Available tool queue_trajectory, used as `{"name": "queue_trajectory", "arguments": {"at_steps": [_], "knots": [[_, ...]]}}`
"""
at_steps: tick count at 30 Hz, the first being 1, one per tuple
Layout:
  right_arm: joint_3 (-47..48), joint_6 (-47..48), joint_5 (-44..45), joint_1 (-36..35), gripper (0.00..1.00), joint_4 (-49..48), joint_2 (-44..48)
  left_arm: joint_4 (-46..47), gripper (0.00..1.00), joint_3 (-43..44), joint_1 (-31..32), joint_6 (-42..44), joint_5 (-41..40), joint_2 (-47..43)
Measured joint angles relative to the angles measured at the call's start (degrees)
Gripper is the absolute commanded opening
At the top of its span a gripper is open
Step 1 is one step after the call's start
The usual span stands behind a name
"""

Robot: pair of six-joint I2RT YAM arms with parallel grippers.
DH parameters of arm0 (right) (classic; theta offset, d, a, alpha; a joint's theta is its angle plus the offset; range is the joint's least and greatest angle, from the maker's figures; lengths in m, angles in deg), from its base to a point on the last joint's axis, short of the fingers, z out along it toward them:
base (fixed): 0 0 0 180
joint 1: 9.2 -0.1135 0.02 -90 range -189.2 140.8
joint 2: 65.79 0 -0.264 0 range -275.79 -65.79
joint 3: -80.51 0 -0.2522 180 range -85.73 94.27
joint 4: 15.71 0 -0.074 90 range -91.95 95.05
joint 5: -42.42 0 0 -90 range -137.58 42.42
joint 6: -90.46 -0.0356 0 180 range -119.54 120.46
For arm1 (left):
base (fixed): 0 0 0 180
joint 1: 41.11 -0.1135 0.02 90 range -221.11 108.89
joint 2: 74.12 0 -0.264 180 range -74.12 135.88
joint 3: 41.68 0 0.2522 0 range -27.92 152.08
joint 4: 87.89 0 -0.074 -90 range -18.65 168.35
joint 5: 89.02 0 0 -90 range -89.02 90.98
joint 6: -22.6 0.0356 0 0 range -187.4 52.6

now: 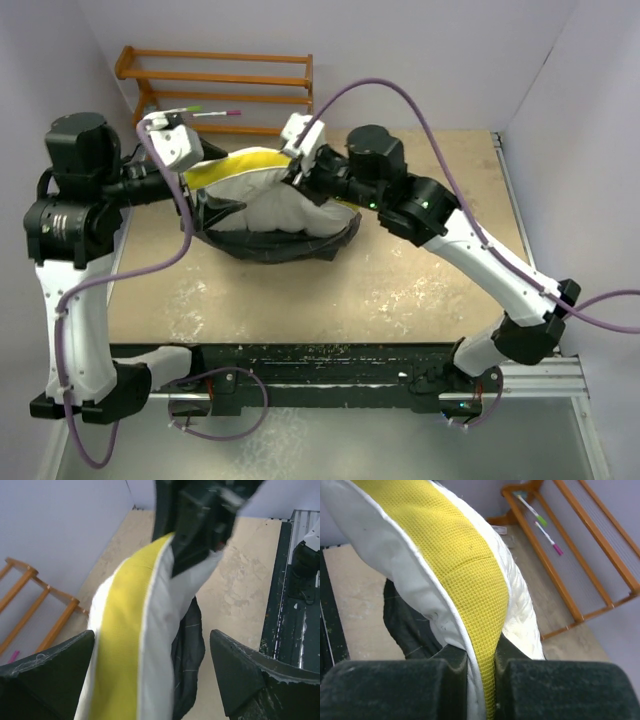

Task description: Remove the pillowcase from the pillow

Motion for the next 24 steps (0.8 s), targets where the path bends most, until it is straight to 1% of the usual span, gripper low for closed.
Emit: {"name": "queue_trajectory", "arguments": {"at_steps": [3, 6, 7, 8, 9, 11, 15, 18, 21, 24], "knots": [[-7.26, -3.39, -4.44, 5.88, 0.0, -5.44, 4.68, 2.95, 0.99, -0.35, 0.35, -2.23, 1.25, -3.19], [-13.57, -6.8, -9.73, 13.7, 0.0, -9.2, 10.71, 4.22, 0.99, -2.47, 0.39, -2.32, -0.72, -6.84], [-14.62, -7.72, -11.56, 16.35, 0.0, -10.16, 12.57, 4.37, 0.99, -3.41, 0.44, -2.19, -1.81, -8.0], [-15.34, -8.52, -13.42, 17.38, 0.0, -11.08, 14.34, 4.57, 1.0, -4.35, 0.44, -1.95, -2.97, -8.76], [-15.69, -8.96, -14.49, 20.41, 0.0, -11.47, 15.43, 5.03, 1.0, -6.12, 0.44, -0.92, -4.35, -9.57], [-16.79, -10.23, -18.14, 23.93, 0.0, -13.09, 18.29, 5.68, 0.98, -10.71, 0.44, 1.11, -7.23, -10.64], [-18.53, -12.07, -24.2, 26.53, 0.0, -14.34, 21.66, 6.64, 0.92, -22.56, 0.37, 6.69, -12.55, -10.54], [-19.52, -13.14, -27.26, 26.95, 0.0, -14.6, 22.12, 7.63, 0.88, -28.94, -0.13, 9.7, -14.64, -8.11], [-21.16, -14.73, -29.9, 27.5, 0.0, -16.06, 22.08, 9.73, 0.86, -34.03, -1.95, 11.82, -14.4, -6.4], [-21.88, -16.68, -31.43, 28.33, 0.0, -18.32, 22.23, 10.99, 0.86, -37.86, -5.18, 14.05, -10.38, -6.08]]}}
